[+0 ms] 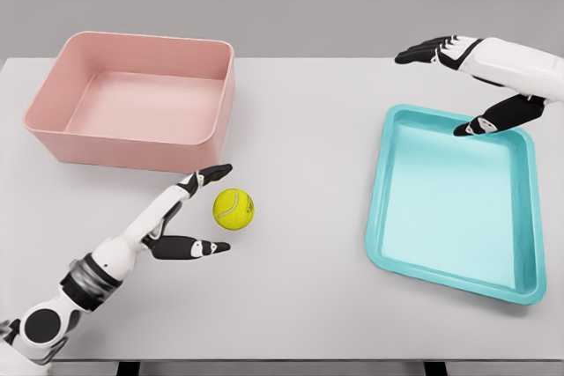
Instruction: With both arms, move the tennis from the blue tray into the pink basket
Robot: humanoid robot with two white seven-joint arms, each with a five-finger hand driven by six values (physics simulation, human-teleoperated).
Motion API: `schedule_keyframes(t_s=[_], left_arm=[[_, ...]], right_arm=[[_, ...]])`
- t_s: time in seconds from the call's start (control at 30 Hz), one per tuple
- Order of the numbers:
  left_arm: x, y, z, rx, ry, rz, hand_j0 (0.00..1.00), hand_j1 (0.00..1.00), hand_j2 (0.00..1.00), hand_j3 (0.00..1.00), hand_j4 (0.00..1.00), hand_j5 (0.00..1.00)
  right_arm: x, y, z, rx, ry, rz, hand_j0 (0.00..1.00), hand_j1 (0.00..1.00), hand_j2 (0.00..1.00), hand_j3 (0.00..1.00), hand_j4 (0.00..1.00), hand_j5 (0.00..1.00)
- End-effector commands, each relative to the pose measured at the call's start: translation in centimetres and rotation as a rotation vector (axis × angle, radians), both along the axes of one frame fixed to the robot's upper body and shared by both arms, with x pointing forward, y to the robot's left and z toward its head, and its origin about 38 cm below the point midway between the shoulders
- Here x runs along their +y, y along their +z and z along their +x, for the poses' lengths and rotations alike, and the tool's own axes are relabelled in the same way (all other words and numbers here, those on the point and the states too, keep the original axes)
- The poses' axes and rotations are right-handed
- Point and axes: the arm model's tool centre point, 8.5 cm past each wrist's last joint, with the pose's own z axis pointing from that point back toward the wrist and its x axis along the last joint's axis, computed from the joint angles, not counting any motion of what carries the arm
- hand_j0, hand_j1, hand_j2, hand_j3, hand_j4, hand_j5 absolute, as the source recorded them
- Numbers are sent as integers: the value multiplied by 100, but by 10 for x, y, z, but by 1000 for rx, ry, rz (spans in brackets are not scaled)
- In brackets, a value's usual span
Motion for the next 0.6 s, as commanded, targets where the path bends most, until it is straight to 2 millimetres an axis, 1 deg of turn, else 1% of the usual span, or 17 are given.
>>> schedule_keyframes(t_s=[0.0, 0.03, 0.07, 0.1, 0.33, 0.43, 0.57], left_arm=[[0, -4, 1, 37, 17, 4, 95, 95, 95, 95, 95, 95], [0, -4, 1, 37, 17, 3, 95, 95, 95, 95, 95, 95], [0, -4, 2, 39, 17, 0, 95, 95, 95, 95, 95, 95], [0, -4, 2, 46, 20, -9, 95, 95, 95, 95, 95, 95], [-3, -5, 6, 70, 23, -1, 95, 95, 95, 95, 95, 95], [-7, -8, 10, 75, 28, -5, 95, 95, 95, 95, 95, 95], [-7, -12, 13, 86, 38, -2, 95, 95, 95, 95, 95, 95]], right_arm=[[-1, 2, 0, -4, -1, 9, 100, 100, 100, 100, 100, 100], [2, 2, 1, -5, 4, 21, 100, 100, 100, 100, 100, 100], [10, -1, 3, -6, 18, 50, 100, 100, 100, 100, 100, 100], [11, -1, 3, -5, 20, 55, 100, 100, 100, 100, 100, 100], [12, -4, 3, 3, 22, 55, 100, 100, 100, 100, 100, 100], [12, -5, 3, 6, 22, 54, 100, 100, 100, 100, 100, 100], [11, -7, 3, 14, 20, 51, 100, 100, 100, 100, 100, 100]])
